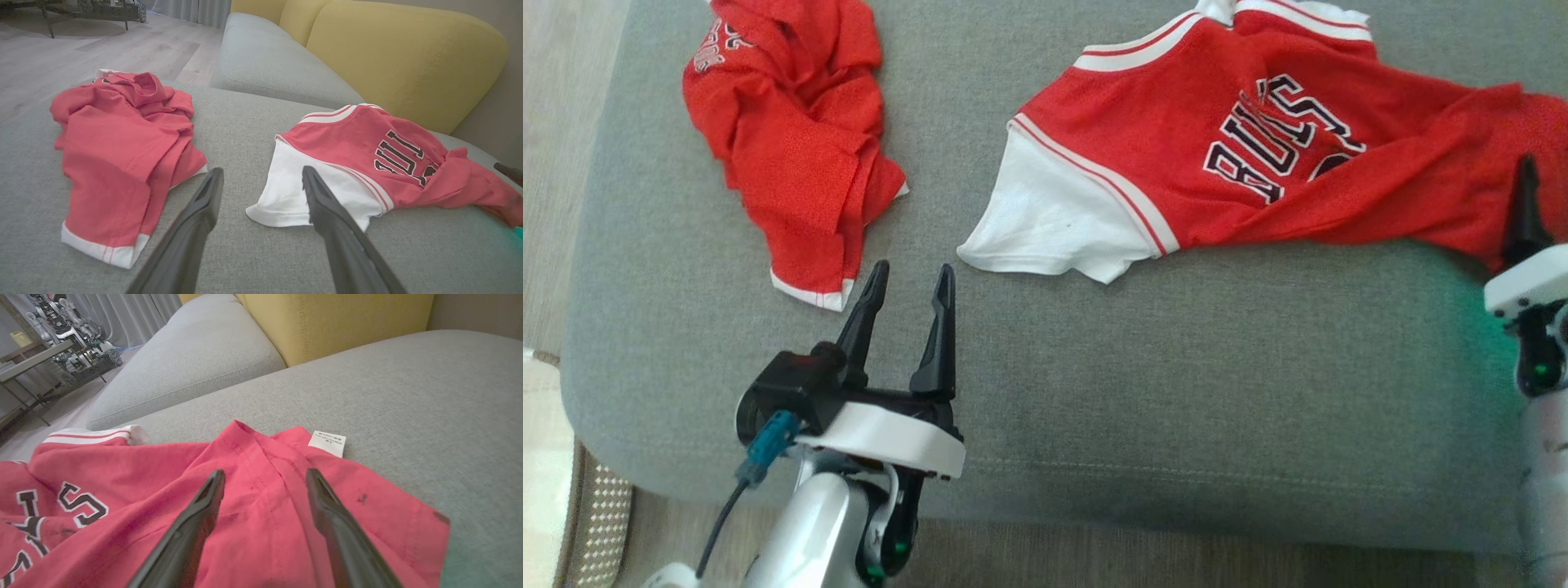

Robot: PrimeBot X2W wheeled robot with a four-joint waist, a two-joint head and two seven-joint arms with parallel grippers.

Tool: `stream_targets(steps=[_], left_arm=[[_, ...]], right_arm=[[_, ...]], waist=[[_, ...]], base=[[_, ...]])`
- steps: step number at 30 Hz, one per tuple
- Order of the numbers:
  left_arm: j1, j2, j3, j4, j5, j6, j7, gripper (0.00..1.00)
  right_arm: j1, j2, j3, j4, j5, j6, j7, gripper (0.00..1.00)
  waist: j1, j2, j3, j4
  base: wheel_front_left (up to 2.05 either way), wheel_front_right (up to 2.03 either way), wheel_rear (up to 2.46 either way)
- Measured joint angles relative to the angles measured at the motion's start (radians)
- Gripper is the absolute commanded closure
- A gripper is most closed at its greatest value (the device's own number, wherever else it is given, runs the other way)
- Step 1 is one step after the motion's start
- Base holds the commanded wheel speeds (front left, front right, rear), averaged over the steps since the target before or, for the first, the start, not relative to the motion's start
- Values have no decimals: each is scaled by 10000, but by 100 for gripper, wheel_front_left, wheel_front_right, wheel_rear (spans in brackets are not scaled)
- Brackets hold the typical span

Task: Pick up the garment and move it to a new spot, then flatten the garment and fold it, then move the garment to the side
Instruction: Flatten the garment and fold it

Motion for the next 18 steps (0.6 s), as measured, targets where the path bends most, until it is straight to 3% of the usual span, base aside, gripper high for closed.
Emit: stream_targets(steps=[18], left_arm=[[-339,-2,-136,42,0,13,0,0]], right_arm=[[-353,-234,1055,915,761,0,138,0]], waist=[[0,0,182,-91]], base=[[0,0,0]])
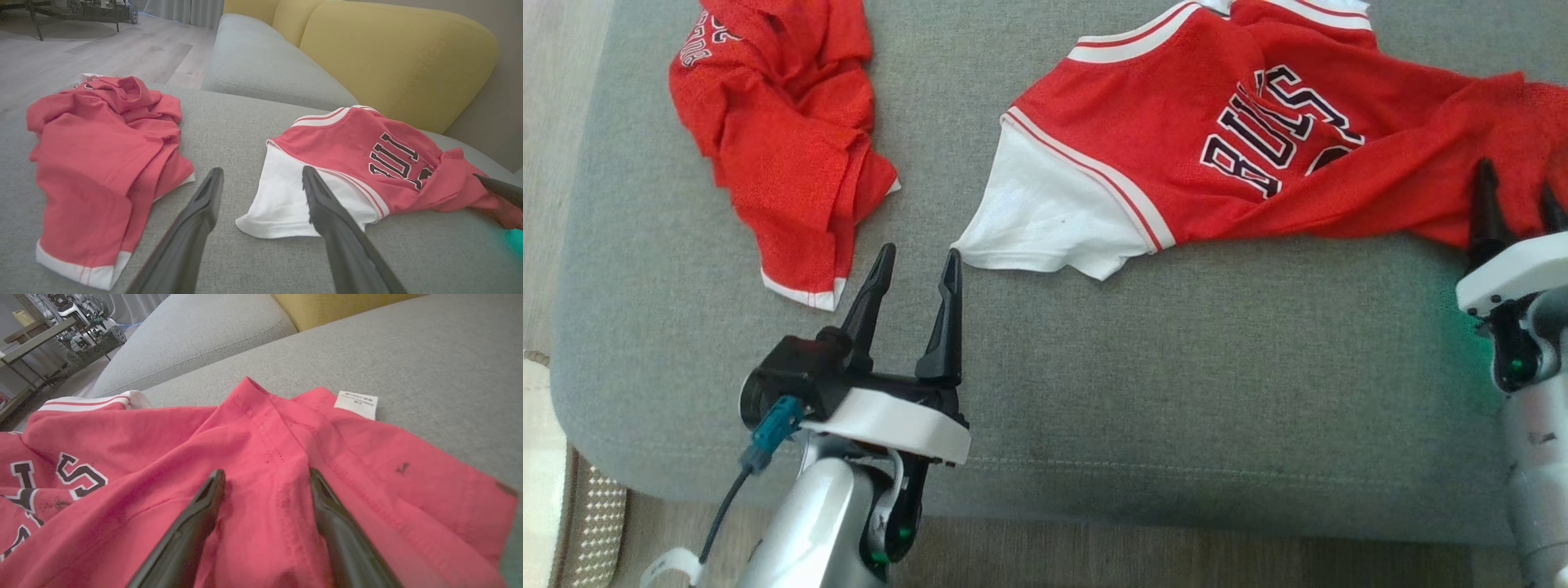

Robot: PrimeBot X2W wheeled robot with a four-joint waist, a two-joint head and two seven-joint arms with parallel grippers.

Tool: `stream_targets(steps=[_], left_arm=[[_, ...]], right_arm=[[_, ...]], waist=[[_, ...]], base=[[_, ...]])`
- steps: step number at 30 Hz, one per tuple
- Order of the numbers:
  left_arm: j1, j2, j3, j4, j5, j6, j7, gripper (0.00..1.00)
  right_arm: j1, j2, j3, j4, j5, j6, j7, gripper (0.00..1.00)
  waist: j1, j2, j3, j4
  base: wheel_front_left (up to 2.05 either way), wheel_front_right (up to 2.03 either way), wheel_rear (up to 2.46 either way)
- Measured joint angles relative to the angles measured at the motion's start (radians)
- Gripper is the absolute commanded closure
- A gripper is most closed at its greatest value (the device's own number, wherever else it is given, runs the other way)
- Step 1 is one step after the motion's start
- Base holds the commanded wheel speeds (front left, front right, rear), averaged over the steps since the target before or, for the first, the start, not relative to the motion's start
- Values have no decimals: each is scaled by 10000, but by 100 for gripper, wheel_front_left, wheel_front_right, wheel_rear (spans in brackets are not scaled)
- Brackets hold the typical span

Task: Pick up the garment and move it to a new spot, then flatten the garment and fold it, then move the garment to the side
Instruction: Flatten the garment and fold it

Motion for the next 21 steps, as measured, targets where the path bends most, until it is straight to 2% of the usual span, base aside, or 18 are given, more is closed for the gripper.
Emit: stream_targets(steps=[7,15,16,18,19,21], left_arm=[[-1,0,-4,44,0,0,0,0],[-1,0,-19,50,-2,0,0,0],[-1,0,-19,50,-2,0,0,0],[0,0,-19,50,-2,0,0,0],[0,0,-19,52,-2,0,0,0],[0,0,-19,52,-2,0,0,0]], right_arm=[[-1,-217,690,-71,476,0,-249,0],[-2,-508,949,-2,817,0,-337,0],[-2,-525,959,42,817,0,-337,11],[-4,-527,978,140,872,0,-336,65],[-6,-527,1016,199,890,0,-336,98],[-7,-566,1120,295,813,0,-339,100]], waist=[[0,0,-36,-37],[0,0,-66,63],[0,0,-71,76],[0,0,-76,98],[0,0,-79,105],[0,0,-86,112]], base=[[0,0,0],[0,0,0],[0,0,0],[0,0,0],[0,0,0],[0,0,0]])
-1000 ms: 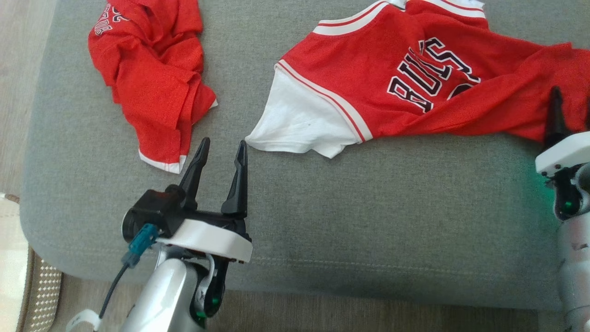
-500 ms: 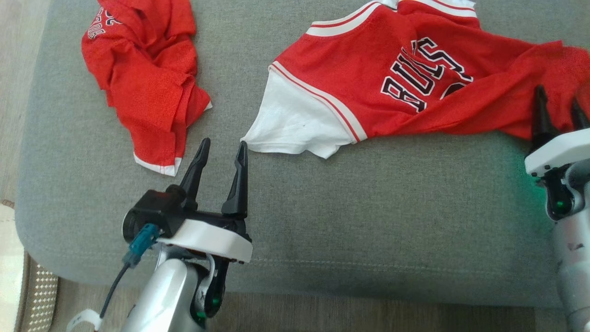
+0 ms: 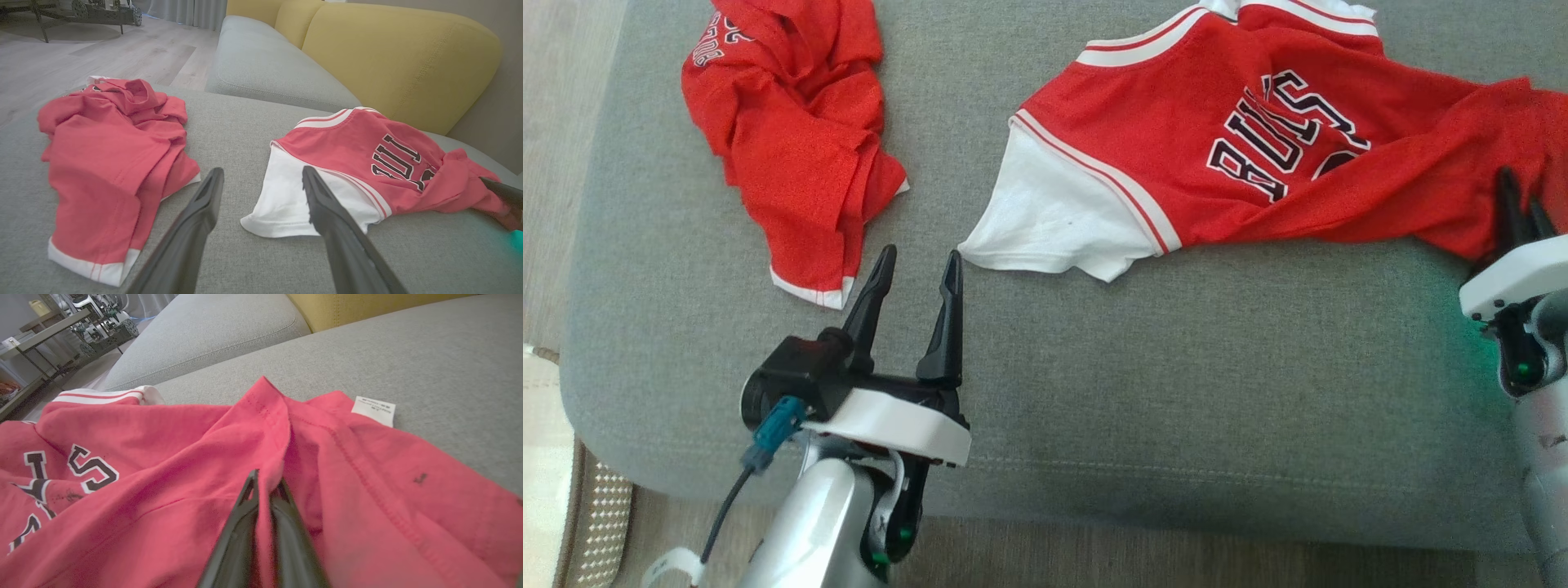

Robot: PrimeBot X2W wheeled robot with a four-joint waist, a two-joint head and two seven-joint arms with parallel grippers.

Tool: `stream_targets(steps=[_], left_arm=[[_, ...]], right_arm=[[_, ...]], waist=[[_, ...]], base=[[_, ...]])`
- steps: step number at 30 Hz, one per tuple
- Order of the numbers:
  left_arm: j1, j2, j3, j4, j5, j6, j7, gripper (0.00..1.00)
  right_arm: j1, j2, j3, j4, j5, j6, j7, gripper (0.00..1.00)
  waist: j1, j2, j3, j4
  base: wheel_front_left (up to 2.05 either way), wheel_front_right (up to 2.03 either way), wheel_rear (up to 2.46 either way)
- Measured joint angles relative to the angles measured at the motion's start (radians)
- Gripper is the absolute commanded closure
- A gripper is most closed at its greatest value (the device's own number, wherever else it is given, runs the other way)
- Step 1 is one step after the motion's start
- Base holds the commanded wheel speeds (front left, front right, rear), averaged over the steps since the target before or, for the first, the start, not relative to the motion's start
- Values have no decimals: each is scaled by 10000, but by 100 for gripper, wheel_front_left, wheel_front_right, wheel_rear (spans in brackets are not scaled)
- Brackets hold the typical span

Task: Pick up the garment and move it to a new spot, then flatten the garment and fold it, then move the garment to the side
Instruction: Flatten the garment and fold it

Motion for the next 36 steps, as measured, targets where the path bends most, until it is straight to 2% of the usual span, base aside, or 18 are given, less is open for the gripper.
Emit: stream_targets(steps=[8,13,18,27,32,36], left_arm=[[5,0,36,61,0,2,0,0],[34,0,159,104,0,48,0,0],[206,0,410,178,0,75,0,0],[616,-4,794,750,196,75,0,0],[611,0,957,1699,416,161,0,0],[429,-6,995,2527,640,144,0,0]], right_arm=[[-38,-23,113,-25,-201,0,-435,100],[207,25,407,-951,-276,0,-644,100],[1605,117,566,-2270,-222,0,-698,100],[4369,543,731,-4784,176,0,606,100],[5242,782,583,-5273,171,0,1478,100],[5332,1014,362,-5471,90,0,1875,100]], waist=[[0,0,-162,-117],[0,0,-466,-365],[0,0,-839,-724],[0,0,-1351,-1468],[0,0,-1429,-1743],[0,0,-1377,-1951]], base=[[0,0,0],[0,0,0],[0,0,0],[0,0,0],[0,0,0],[0,0,0]])
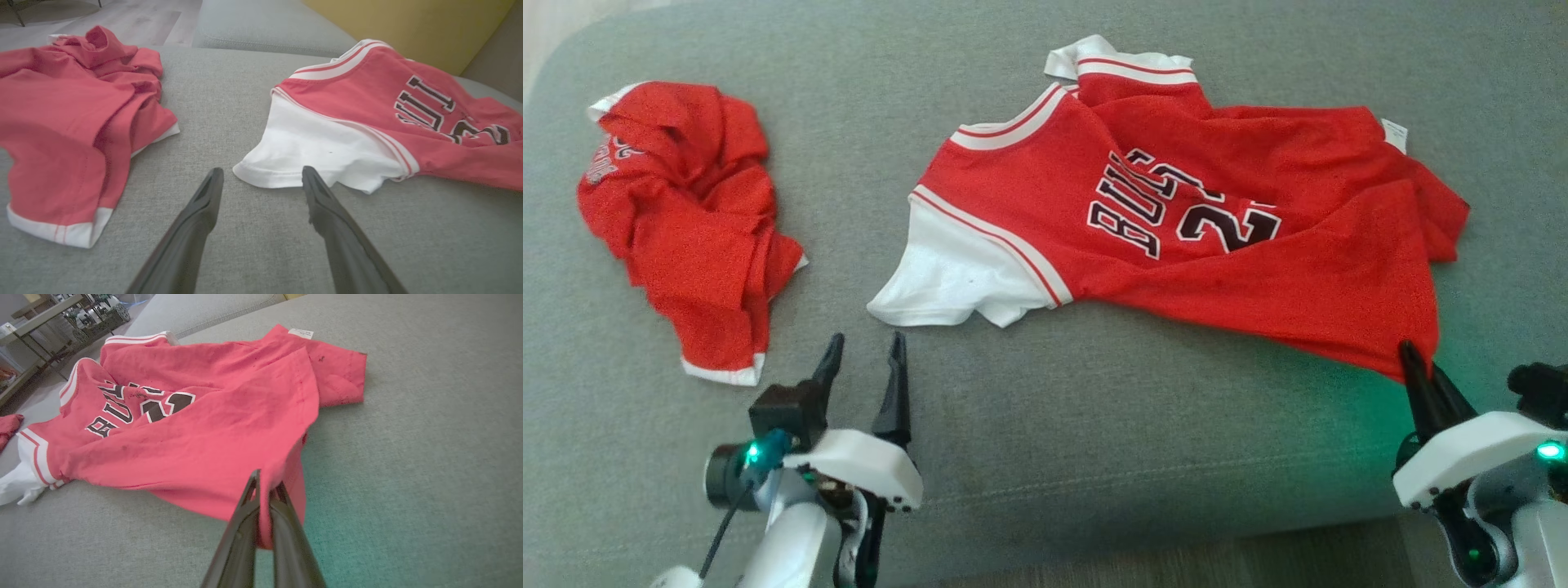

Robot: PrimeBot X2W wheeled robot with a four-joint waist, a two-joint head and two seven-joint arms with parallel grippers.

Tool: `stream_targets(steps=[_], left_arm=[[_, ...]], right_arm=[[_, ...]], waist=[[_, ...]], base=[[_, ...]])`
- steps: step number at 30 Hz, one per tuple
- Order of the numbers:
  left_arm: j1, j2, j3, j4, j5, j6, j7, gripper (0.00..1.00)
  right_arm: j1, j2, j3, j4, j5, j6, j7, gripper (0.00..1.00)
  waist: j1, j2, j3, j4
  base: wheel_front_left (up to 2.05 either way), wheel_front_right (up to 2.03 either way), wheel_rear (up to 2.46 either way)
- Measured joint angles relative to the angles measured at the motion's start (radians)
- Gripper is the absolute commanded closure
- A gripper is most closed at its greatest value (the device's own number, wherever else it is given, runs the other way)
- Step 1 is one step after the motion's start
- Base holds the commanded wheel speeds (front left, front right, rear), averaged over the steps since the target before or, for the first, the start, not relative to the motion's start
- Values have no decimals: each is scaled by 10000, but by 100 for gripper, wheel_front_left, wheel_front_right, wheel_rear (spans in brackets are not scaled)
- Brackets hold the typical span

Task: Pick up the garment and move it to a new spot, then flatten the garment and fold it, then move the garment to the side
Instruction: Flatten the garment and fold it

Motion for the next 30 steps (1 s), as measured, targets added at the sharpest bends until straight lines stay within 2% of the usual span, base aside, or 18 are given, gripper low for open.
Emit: stream_targets(steps=[6,15,30], left_arm=[[-712,10,330,803,359,-123,0,0],[-1605,136,19,2046,1170,-602,2,0],[-2345,167,2,3127,1484,-560,-4,0]], right_arm=[[3,219,-474,119,-566,0,265,100],[-332,474,-639,261,-813,0,288,100],[-487,577,-633,554,-897,0,240,100]], waist=[[0,0,217,-287],[0,0,679,-475],[0,0,853,-551]], base=[[0,0,0],[0,0,0],[0,0,0]])
